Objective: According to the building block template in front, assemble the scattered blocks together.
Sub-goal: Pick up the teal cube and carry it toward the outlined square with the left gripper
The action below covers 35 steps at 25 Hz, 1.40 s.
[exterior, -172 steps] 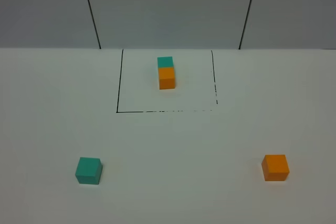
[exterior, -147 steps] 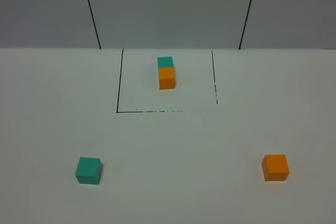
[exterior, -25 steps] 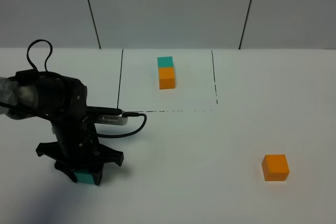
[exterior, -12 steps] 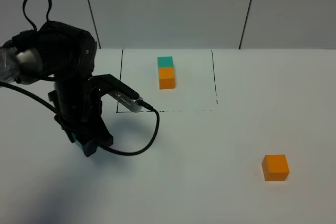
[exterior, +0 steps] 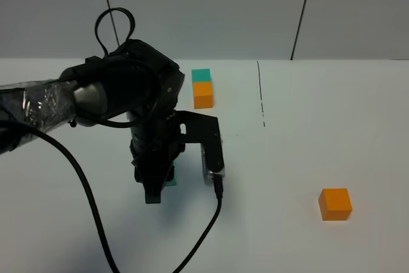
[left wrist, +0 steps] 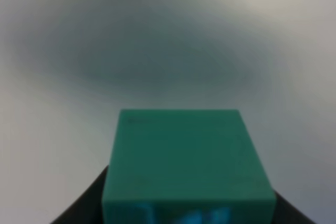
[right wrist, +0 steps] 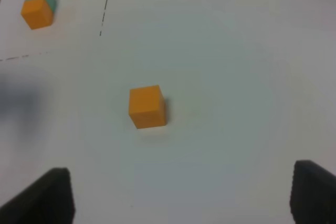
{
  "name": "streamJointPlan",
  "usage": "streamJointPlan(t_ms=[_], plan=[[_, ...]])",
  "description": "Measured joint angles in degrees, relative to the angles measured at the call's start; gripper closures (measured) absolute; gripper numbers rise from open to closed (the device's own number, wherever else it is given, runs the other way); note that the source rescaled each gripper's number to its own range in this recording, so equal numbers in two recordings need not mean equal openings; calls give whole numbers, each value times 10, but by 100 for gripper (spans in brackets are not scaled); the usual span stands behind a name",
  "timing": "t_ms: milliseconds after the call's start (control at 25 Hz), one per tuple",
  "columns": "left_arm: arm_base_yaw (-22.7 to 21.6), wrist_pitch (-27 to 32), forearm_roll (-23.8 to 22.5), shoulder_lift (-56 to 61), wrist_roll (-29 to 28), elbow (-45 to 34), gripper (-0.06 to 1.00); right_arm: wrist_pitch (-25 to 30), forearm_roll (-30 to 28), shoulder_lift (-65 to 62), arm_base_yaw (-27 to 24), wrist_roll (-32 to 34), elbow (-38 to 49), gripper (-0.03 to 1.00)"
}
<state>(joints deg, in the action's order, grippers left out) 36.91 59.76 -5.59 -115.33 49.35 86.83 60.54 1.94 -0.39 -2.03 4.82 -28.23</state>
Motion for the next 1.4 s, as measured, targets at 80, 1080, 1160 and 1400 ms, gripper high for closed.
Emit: streamJointPlan(t_ms=[80, 1080, 1160, 1400], plan=[[6, -17, 0, 0, 19, 0, 94, 0, 0, 0, 0, 0, 0, 31], [7, 86, 38, -235, 27, 309, 94, 0, 0, 0, 0, 0, 0, 31], [7, 86, 38, -244, 27, 314, 94, 0, 0, 0, 0, 0, 0, 31], [7, 86, 37, -258, 33, 314, 94, 0, 0, 0, 0, 0, 0, 31]])
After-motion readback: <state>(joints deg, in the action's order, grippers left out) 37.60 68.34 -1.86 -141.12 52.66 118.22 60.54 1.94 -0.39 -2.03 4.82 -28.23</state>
